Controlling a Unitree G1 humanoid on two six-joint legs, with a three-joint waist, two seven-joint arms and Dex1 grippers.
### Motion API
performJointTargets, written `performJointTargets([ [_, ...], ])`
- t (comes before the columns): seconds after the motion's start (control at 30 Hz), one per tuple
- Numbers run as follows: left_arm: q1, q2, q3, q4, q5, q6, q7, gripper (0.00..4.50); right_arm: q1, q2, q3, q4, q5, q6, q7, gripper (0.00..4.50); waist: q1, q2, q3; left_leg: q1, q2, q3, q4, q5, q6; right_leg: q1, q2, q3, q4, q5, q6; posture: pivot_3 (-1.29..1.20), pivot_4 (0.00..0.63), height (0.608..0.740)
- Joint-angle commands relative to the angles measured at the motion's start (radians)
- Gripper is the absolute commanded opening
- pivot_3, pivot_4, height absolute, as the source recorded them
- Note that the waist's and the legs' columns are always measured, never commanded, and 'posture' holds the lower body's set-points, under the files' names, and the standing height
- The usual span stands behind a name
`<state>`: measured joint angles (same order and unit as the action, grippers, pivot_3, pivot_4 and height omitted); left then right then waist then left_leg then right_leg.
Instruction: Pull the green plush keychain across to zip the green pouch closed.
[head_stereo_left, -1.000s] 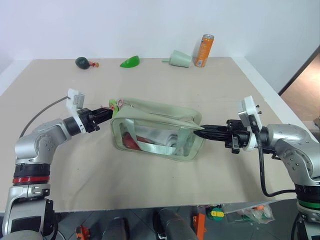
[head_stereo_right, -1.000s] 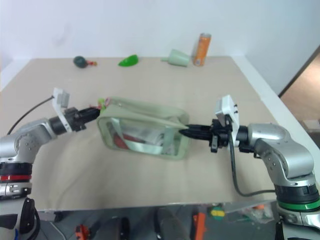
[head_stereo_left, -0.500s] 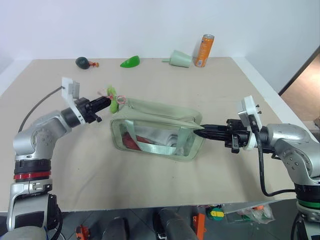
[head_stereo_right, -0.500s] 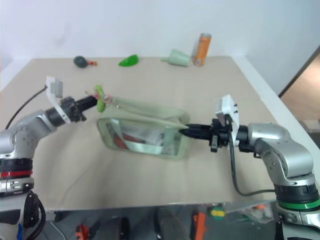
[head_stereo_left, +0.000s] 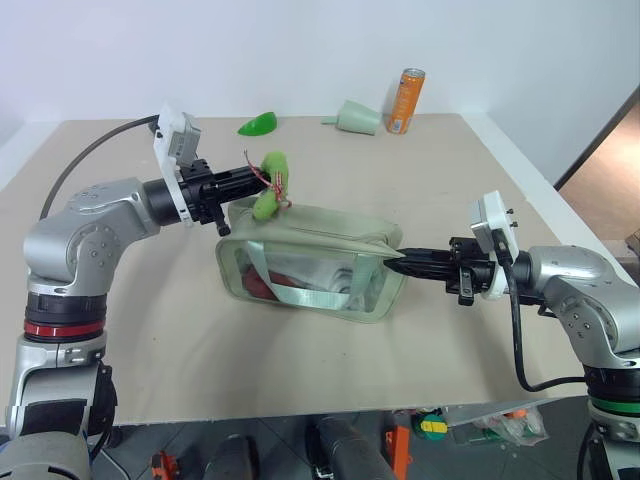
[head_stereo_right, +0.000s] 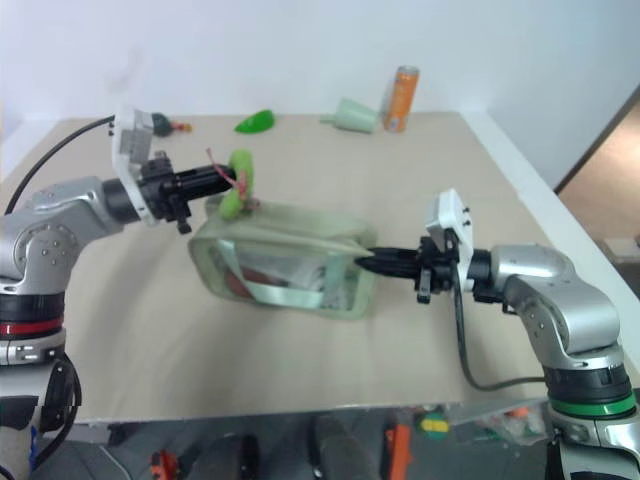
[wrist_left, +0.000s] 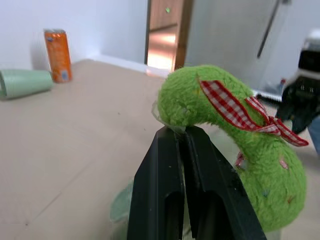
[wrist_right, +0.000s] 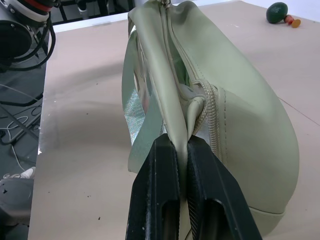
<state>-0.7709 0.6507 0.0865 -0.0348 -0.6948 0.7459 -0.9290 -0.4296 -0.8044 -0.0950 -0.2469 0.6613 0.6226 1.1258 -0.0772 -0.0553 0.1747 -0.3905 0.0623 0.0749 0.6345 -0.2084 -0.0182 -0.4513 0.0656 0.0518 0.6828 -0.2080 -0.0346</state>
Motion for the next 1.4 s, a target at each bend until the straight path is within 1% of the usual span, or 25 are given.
performJointTargets([
  [0.03, -0.013, 0.022, -0.001, -0.016, 0.009, 0.004, -0.023, 1.48, -0.001, 0.003, -0.004, -0.019, 0.0, -0.012, -0.006, 0.0, 0.0, 0.0, 0.0, 0.0, 0.0, 0.0, 0.0, 0.0, 0.0, 0.0, 0.0, 0.0, 0.0, 0.0, 0.0, 0.0, 0.15, 0.74],
  [0.1, -0.009, 0.024, 0.001, -0.027, -0.007, 0.014, -0.044, 2.01, -0.003, 0.005, -0.001, -0.016, -0.003, -0.015, -0.007, 0.0, 0.0, 0.0, 0.0, 0.0, 0.0, 0.001, 0.0, 0.0, 0.0, 0.0, 0.0, 0.001, 0.0, 0.0, 0.0, 0.0, 0.15, 0.74],
  [0.13, -0.008, 0.024, 0.002, -0.03, -0.005, 0.013, -0.047, 2.45, -0.003, 0.006, 0.001, -0.015, -0.004, -0.016, -0.007, 0.0, 0.0, 0.0, 0.0, 0.0, 0.0, 0.001, 0.0, 0.0, 0.0, 0.0, 0.0, 0.001, 0.0, 0.0, 0.0, 0.0, 0.15, 0.74],
  [0.2, -0.007, 0.024, 0.003, -0.027, 0.001, 0.01, -0.055, 3.17, -0.005, 0.007, 0.003, -0.012, -0.006, -0.018, -0.007, 0.0, 0.0, 0.0, 0.0, 0.0, 0.0, 0.001, 0.0, 0.0, 0.0, 0.0, 0.0, 0.001, 0.0, 0.0, 0.0, 0.0, 0.15, 0.74],
  [0.33, 0.012, 0.038, 0.031, -0.033, -0.015, 0.001, -0.093, 4.48, -0.006, 0.008, 0.005, -0.011, -0.01, -0.019, -0.005, 0.0, 0.0, 0.0, 0.0, 0.0, 0.0, 0.001, 0.0, 0.0, 0.0, 0.0, 0.0, 0.001, 0.0, 0.0, 0.0, 0.0, 0.15, 0.74],
  [0.4, 0.016, 0.038, 0.058, -0.026, -0.02, -0.021, -0.099, 4.48, -0.007, 0.008, 0.006, -0.011, -0.01, -0.018, -0.005, 0.0, 0.0, 0.0, 0.0, 0.0, 0.0, 0.0, 0.0, 0.0, 0.0, 0.0, 0.0, 0.001, 0.0, 0.0, 0.0, 0.0, 0.15, 0.74],
  [0.5, -0.006, 0.028, 0.16, 0.043, -0.082, -0.007, -0.063, 4.48, -0.007, 0.009, 0.007, -0.012, -0.01, -0.017, -0.004, 0.0, -0.001, 0.0, 0.0, 0.0, 0.001, 0.001, 0.0, 0.0, 0.0, 0.0, 0.0, 0.001, 0.0, 0.0, 0.0, 0.0, 0.15, 0.74],
  [0.57, 0.008, 0.059, 0.235, 0.09, -0.127, 0.018, -0.07, 4.48, -0.006, 0.009, 0.007, -0.013, -0.009, -0.016, -0.005, 0.0, -0.001, 0.0, 0.0, 0.001, 0.001, 0.001, 0.0, 0.0, 0.0, 0.0, 0.0, 0.001, 0.0, 0.0, 0.0, 0.0, 0.15, 0.74],
  [0.63, 0.07, 0.109, 0.267, 0.092, -0.137, 0.03, -0.115, 4.48, -0.004, 0.009, 0.008, -0.014, -0.009, -0.015, -0.005, 0.0, -0.003, 0.0, 0.0, 0.0, 0.001, 0.0, 0.0, 0.0, 0.0, 0.0, 0.001, 0.0, 0.0, 0.0, 0.0, 0.0, 0.15, 0.74],
  [0.73, 0.219, 0.191, 0.237, 0.023, -0.117, 0.032, -0.213, 4.48, -0.002, 0.01, 0.009, -0.013, -0.01, -0.015, -0.004, 0.0, -0.006, 0.0, 0.0, 0.002, 0.001, 0.001, -0.003, 0.0, 0.0, 0.0, 0.001, 0.003, 0.0, -0.001, -0.001, 0.0, 0.15, 0.74],
  [0.9, 0.368, 0.236, 0.182, -0.052, -0.08, 0.001, -0.279, 4.48, -0.004, 0.012, 0.011, -0.012, -0.01, -0.015, -0.001, 0.0, -0.001, -0.001, 0.0, 0.001, 0.001, 0.001, -0.002, 0.0, 0.0, -0.001, -0.001, 0.0, 0.0, -0.002, -0.002, 0.0, 0.15, 0.74],
  [1.0, 0.388, 0.219, 0.158, -0.056, -0.067, -0.007, -0.274, 4.48, -0.008, 0.014, 0.012, -0.012, -0.009, -0.013, 0.0, 0.0, -0.002, -0.001, 0.0, 0.001, 0.001, 0.0, -0.002, 0.0, 0.0, -0.001, -0.001, 0.001, 0.0, -0.002, -0.002, 0.0, 0.15, 0.74],
  [1.1, 0.377, 0.196, 0.147, -0.048, -0.071, -0.005, -0.262, 4.48, -0.009, 0.015, 0.012, -0.014, -0.009, -0.012, -0.001, 0.0, -0.002, -0.001, 0.0, 0.001, 0.0, 0.0, -0.002, 0.0, 0.0, -0.001, 0.0, 0.0, 0.0, -0.002, -0.002, 0.0, 0.15, 0.74],
  [1.2, 0.355, 0.173, 0.123, -0.012, -0.034, -0.035, -0.244, 4.48, -0.009, 0.014, 0.011, -0.016, -0.008, -0.011, -0.002, 0.0, -0.002, -0.001, 0.0, 0.001, 0.0, 0.0, -0.002, 0.0, 0.0, -0.001, 0.0, 0.0, 0.0, -0.002, -0.002, 0.0, 0.15, 0.74],
  [1.23, 0.35, 0.166, 0.117, -0.001, -0.022, -0.052, -0.239, 3.94, -0.007, 0.013, 0.01, -0.018, -0.008, -0.01, -0.003, 0.0, -0.002, -0.001, 0.0, 0.001, 0.0, -0.001, -0.003, 0.0, 0.0, -0.001, 0.001, 0.0, 0.0, -0.002, -0.002, 0.0, 0.15, 0.74],
  [1.27, 0.341, 0.155, 0.116, 0.011, -0.016, -0.064, -0.232, 3.77, -0.005, 0.012, 0.008, -0.019, -0.007, -0.01, -0.004, 0.0, -0.002, -0.001, 0.0, 0.001, 0.0, -0.001, -0.003, 0.0, 0.0, -0.001, 0.001, 0.0, 0.0, -0.002, -0.002, 0.0, 0.15, 0.74],
  [1.3, 0.332, 0.145, 0.12, 0.021, -0.021, -0.062, -0.228, 3.31, -0.003, 0.011, 0.007, -0.021, -0.006, -0.009, -0.004, 0.0, -0.002, -0.001, 0.0, 0.001, 0.0, -0.001, -0.003, 0.0, 0.0, -0.001, 0.001, 0.0, 0.0, -0.002, -0.002, 0.0, 0.15, 0.74],
  [1.33, 0.325, 0.135, 0.128, 0.023, -0.032, -0.059, -0.226, 3.07, 0.0, 0.011, 0.004, -0.024, -0.004, -0.008, -0.005, 0.0, -0.002, -0.001, 0.0, 0.001, 0.0, 0.0, -0.003, 0.0, 0.0, -0.001, 0.001, 0.0, 0.0, -0.002, -0.002, 0.0, 0.15, 0.74],
  [1.4, 0.319, 0.125, 0.138, 0.023, -0.049, -0.05, -0.226, 2.4, 0.005, 0.01, 0.001, -0.028, 0.0, -0.004, -0.007, 0.0, -0.002, -0.001, 0.0, 0.001, 0.001, 0.0, -0.003, 0.0, 0.0, -0.001, 0.001, 0.0, 0.0, -0.002, -0.002, 0.0, 0.15, 0.74],
])
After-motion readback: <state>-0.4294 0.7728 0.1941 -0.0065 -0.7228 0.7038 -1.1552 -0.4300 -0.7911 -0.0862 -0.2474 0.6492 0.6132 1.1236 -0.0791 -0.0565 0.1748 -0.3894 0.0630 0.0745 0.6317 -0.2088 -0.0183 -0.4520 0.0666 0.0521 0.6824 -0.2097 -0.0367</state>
